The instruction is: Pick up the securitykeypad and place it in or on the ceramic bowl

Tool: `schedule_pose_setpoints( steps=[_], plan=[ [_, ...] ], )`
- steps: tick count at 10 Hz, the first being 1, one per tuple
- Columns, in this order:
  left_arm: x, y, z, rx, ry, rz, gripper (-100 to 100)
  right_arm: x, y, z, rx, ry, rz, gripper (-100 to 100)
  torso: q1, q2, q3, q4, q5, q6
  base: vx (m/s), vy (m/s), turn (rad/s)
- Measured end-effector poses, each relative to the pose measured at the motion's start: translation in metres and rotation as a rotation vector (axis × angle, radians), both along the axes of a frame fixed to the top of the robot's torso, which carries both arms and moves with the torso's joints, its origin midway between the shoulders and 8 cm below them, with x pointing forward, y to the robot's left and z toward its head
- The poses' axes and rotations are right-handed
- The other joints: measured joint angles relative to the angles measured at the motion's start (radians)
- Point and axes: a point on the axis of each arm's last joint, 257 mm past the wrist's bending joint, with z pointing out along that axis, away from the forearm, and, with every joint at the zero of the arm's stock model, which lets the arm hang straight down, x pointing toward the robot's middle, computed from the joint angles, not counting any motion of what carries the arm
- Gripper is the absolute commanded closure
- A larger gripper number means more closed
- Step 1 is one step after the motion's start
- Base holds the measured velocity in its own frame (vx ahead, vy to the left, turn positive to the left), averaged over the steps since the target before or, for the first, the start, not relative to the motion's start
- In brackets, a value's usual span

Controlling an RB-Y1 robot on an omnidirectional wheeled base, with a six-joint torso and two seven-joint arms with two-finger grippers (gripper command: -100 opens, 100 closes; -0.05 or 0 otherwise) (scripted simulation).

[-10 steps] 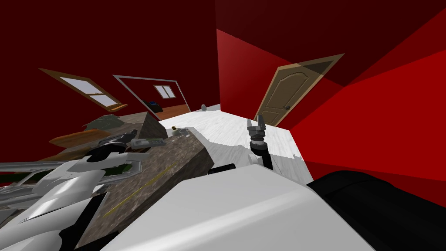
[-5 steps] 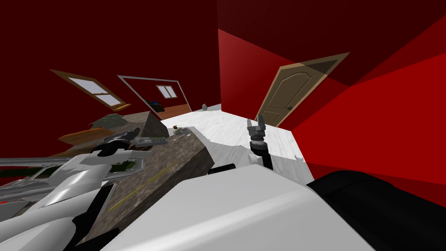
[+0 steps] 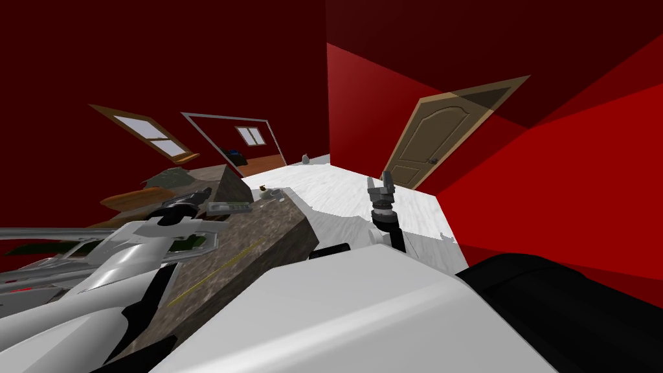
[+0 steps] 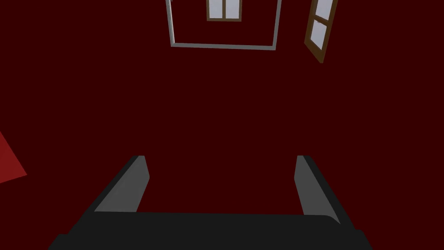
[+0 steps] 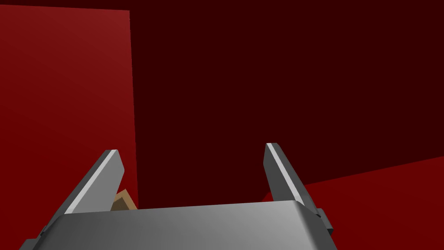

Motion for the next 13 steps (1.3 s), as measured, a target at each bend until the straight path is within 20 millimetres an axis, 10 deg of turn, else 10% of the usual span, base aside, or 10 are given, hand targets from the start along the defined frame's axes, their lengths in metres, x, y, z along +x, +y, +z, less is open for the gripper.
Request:
schedule_pose_setpoints(
  steps=[10,11,13],
  plan=[
    [0.021,-0.01,0.007,0.017,0.029,-0.009,-100,0.0,0.0,0.0,0.0,0.0,0.0,0,0.001,0.0,0.0,0.0,0.0,0.0,-0.004,-0.002,0.016],
    [0.021,-0.01,0.007,0.019,0.031,-0.009,0,0.0,0.0,0.0,0.0,0.0,0.0,0,0.001,0.0,0.0,0.0,0.0,0.0,0.0,0.0,0.0],
    [0.021,-0.01,0.007,0.019,0.031,-0.009,0,0.0,0.0,0.0,0.0,0.0,0.0,0,0.001,0.0,0.0,0.0,0.0,0.0,0.0,0.0,0.0]
  ],
)
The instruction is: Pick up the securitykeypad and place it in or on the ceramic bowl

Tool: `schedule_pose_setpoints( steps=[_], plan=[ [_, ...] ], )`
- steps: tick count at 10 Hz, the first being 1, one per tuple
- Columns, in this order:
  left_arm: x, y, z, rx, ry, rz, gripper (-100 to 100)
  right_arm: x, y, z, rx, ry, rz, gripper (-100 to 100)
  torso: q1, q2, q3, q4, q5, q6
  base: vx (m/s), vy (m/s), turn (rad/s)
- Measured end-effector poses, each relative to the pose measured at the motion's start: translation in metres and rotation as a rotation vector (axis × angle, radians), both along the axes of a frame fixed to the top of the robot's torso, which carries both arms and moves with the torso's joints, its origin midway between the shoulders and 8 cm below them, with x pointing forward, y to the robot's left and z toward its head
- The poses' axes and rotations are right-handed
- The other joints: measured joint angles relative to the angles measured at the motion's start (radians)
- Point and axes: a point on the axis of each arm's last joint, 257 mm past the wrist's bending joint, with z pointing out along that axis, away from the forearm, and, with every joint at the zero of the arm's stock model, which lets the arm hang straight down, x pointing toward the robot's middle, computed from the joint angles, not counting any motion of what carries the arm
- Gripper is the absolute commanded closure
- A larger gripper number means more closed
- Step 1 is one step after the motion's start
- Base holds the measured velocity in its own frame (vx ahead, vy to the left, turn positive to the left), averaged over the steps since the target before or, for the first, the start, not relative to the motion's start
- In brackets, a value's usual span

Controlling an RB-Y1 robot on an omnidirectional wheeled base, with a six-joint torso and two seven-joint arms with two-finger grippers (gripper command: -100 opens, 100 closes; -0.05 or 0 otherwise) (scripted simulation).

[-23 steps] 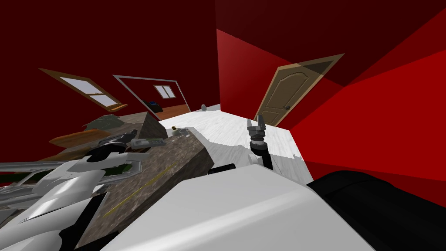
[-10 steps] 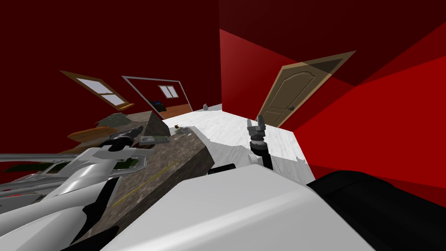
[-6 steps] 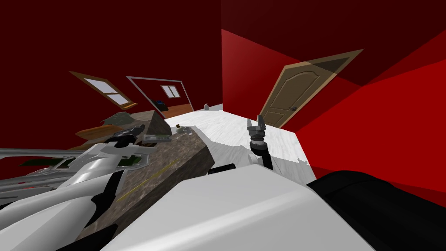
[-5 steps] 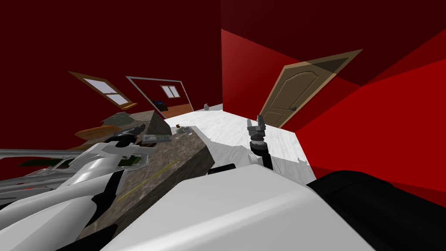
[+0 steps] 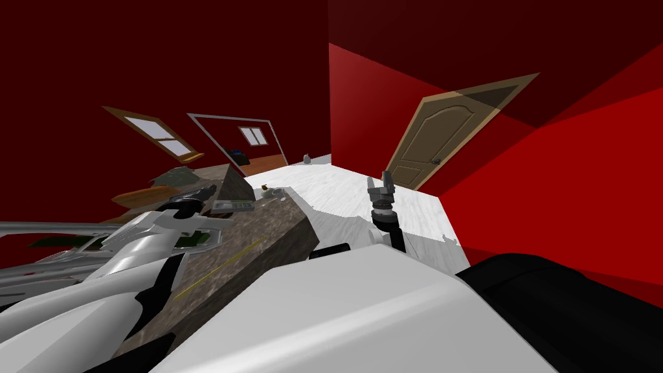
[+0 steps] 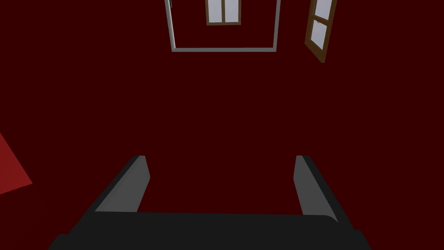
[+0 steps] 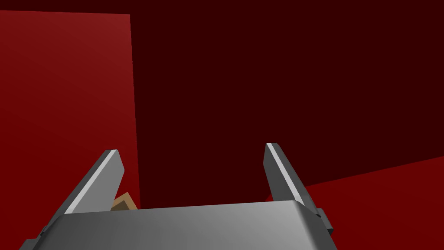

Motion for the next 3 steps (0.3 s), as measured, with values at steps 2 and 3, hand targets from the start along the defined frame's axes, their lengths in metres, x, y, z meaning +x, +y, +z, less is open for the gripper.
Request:
schedule_pose_setpoints(
  steps=[2,3],
  plan=[
    [0.0,0.0,0.0,0.0,0.0,0.0,0,0.0,0.0,0.0,0.0,0.0,0.0,0,0.0,0.0,0.0,0.0,0.0,0.0,0.0,0.0,0.0],
    [0.0,0.0,0.0,0.0,0.0,0.0,0,0.0,0.0,0.0,0.0,0.0,0.0,0,0.0,0.0,0.0,0.0,0.0,0.0,0.0,0.0,0.0]
  ],
)
